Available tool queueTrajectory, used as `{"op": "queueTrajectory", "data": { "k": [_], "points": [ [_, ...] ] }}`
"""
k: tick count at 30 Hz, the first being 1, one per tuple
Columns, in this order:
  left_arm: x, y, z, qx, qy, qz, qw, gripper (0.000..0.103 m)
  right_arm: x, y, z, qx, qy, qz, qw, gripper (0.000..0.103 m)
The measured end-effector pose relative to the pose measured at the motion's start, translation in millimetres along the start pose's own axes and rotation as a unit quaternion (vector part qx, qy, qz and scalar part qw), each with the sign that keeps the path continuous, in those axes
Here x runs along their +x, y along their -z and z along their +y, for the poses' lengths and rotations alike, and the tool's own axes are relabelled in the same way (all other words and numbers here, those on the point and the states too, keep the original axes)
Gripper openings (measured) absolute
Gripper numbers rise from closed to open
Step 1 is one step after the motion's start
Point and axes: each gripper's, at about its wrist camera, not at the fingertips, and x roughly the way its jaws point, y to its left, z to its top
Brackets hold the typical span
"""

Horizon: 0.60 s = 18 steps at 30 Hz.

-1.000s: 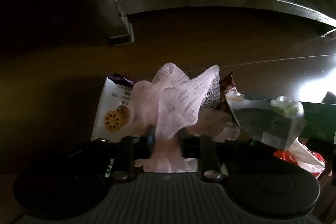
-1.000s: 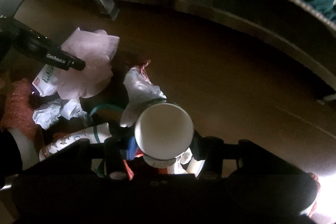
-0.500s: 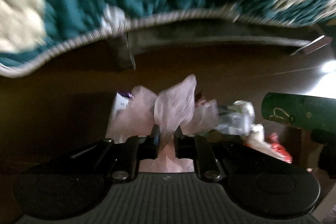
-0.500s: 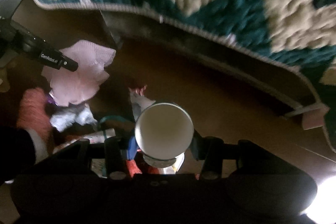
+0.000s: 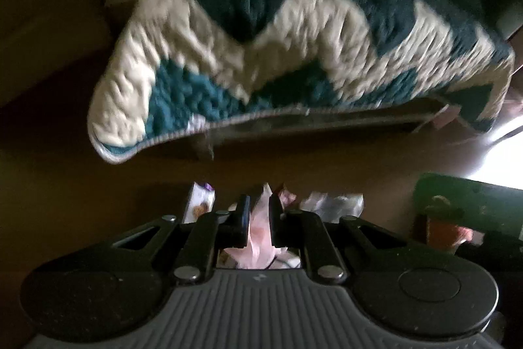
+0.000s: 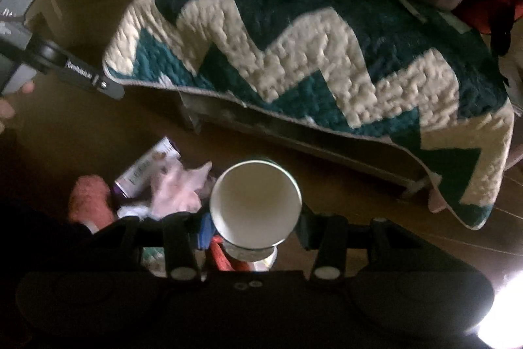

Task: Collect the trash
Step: 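Close the left gripper on the pink mesh puff and lift it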

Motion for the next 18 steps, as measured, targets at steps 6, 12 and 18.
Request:
{"op": "queueTrajectory", "data": {
  "k": [6,12,18],
  "points": [
    [72,16,3,0.025,-0.026,0.083,0.9959,0.012,28,10,-17,0.032,-0.002,0.018,0.999,0.047],
    [151,27,18,0.02,0.034,0.161,0.9862,0.013,58,7,-27,0.032,-0.019,0.028,0.999,0.047],
    [188,39,20,0.01,0.077,0.179,0.9808,0.083,82,8,-36,0.058,-0.048,0.059,0.995,0.047]
  ]
}}
